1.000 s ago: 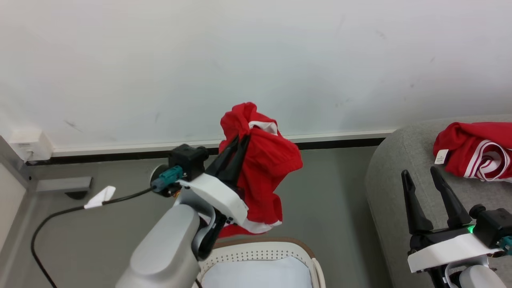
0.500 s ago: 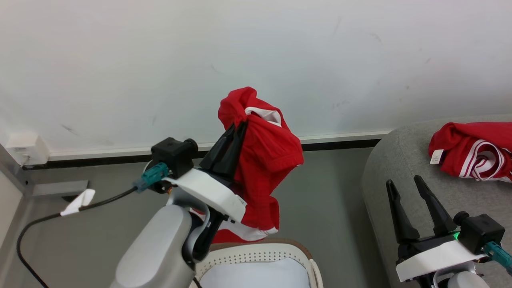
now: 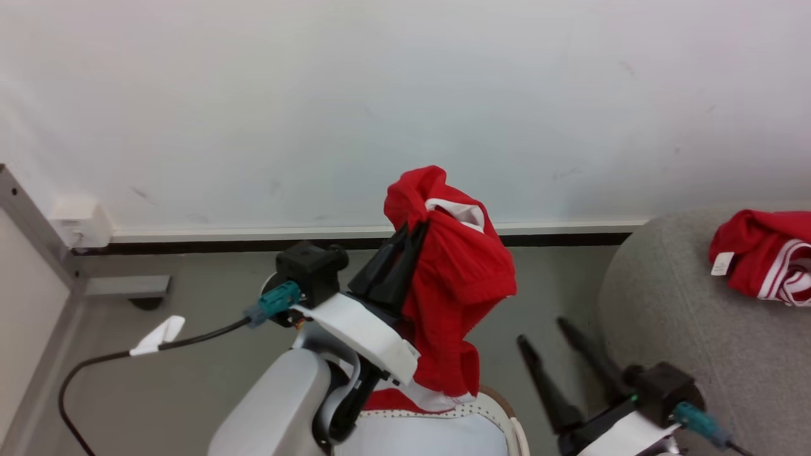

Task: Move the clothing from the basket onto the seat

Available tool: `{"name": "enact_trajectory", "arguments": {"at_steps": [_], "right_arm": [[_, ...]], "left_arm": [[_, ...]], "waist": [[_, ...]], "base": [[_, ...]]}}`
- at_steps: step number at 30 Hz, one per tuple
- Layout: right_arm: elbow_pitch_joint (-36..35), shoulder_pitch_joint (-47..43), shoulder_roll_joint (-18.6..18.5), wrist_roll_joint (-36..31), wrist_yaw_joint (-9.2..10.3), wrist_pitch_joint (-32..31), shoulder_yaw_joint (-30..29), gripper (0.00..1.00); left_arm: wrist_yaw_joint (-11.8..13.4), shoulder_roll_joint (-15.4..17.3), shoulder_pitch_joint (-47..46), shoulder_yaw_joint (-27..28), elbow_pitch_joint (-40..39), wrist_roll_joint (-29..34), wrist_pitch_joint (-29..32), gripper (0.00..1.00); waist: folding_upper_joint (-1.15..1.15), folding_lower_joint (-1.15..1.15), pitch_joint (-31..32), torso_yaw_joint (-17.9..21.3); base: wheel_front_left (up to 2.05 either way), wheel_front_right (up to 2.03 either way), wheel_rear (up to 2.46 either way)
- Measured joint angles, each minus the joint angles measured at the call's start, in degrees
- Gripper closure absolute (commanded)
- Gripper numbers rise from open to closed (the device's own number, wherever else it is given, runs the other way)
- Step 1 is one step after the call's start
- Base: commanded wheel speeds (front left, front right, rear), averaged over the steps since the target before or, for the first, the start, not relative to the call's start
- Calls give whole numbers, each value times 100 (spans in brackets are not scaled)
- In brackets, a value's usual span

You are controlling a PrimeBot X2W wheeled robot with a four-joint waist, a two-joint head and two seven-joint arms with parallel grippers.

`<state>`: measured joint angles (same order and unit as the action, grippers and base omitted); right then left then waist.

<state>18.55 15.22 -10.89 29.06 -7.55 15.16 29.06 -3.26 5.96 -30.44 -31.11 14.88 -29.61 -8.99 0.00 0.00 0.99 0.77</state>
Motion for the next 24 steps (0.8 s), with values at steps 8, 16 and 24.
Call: {"name": "enact_trajectory", "arguments": {"at_steps": [8, 16, 24], "right_arm": [[305, 339, 107, 401, 0, -1, 1189, 0], [882, 744, 282, 781, 0, 0, 1579, 0], [1432, 1032, 419, 895, 0, 0, 1357, 0]], "left_arm": [[-86, -155, -15, -336, 153, -62, 52, 100], [-198, -258, -75, -770, 205, -268, 94, 100], [-261, -294, -88, -1128, 144, -471, 163, 100]], "waist": [[0, 0, 93, -424], [0, 0, 184, -915], [0, 0, 221, -1378]], "base": [[0, 0, 0], [0, 0, 0], [0, 0, 0]]}}
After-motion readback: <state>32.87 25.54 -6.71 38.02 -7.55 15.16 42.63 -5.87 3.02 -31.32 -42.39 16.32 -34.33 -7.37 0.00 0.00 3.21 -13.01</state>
